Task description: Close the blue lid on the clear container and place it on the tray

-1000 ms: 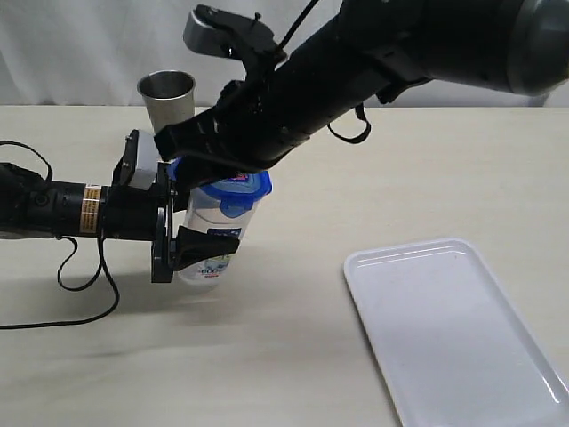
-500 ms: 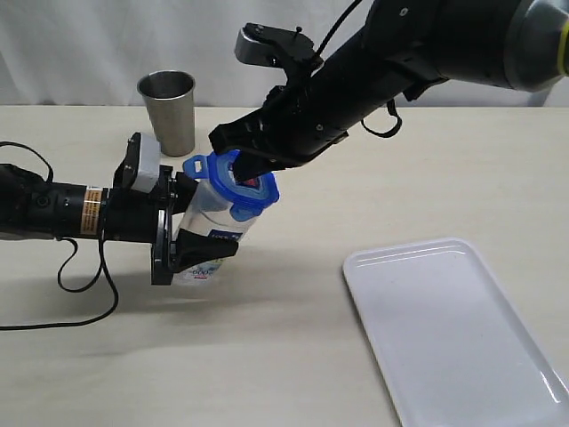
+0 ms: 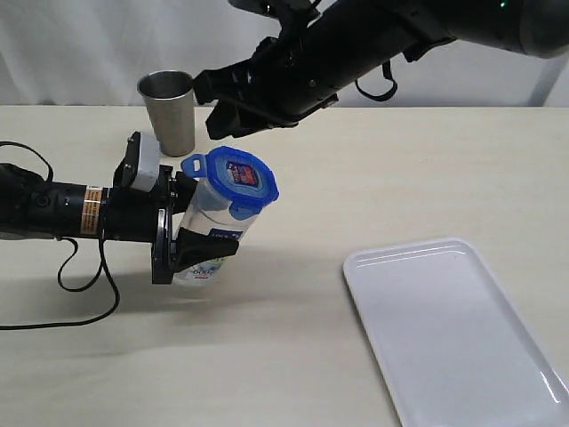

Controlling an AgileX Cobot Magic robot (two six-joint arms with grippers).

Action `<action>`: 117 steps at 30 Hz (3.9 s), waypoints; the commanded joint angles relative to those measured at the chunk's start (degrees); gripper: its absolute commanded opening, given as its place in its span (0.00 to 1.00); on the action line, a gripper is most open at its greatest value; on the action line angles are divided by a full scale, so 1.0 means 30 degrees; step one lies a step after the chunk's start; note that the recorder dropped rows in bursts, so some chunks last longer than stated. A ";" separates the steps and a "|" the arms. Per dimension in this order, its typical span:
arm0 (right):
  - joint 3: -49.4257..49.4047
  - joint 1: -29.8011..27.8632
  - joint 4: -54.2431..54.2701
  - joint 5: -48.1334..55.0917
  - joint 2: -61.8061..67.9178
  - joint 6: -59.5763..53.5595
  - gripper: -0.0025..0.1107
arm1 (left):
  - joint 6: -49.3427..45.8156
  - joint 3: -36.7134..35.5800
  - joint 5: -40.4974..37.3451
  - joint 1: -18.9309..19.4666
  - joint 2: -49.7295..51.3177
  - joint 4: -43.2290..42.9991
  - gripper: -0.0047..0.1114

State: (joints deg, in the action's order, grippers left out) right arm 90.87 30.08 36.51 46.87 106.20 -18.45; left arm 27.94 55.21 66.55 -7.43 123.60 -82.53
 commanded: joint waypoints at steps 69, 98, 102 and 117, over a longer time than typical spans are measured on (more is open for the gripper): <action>0.0985 0.4358 -1.0564 0.4310 -0.1655 -1.0856 0.37 | -1.6817 0.0072 0.1137 -0.0476 -0.0222 0.1701 0.04; 0.0753 0.2950 -0.8027 0.5612 0.2141 -1.1566 0.37 | -1.6345 0.0072 0.1137 -0.0476 -0.0222 0.1945 0.04; 0.0753 0.3376 -0.7908 0.5489 0.2626 -1.1566 0.35 | -1.6214 0.0072 0.1137 -0.0476 -0.0222 0.2148 0.04; 0.0786 0.4021 -0.7554 0.5842 0.4252 -1.1829 0.27 | -1.5263 0.0072 0.1137 -0.0476 -0.0222 0.2232 0.04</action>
State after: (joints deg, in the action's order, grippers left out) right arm 94.51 40.96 10.26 61.56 116.67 -53.88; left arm -22.82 54.90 59.62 -8.67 124.01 -85.55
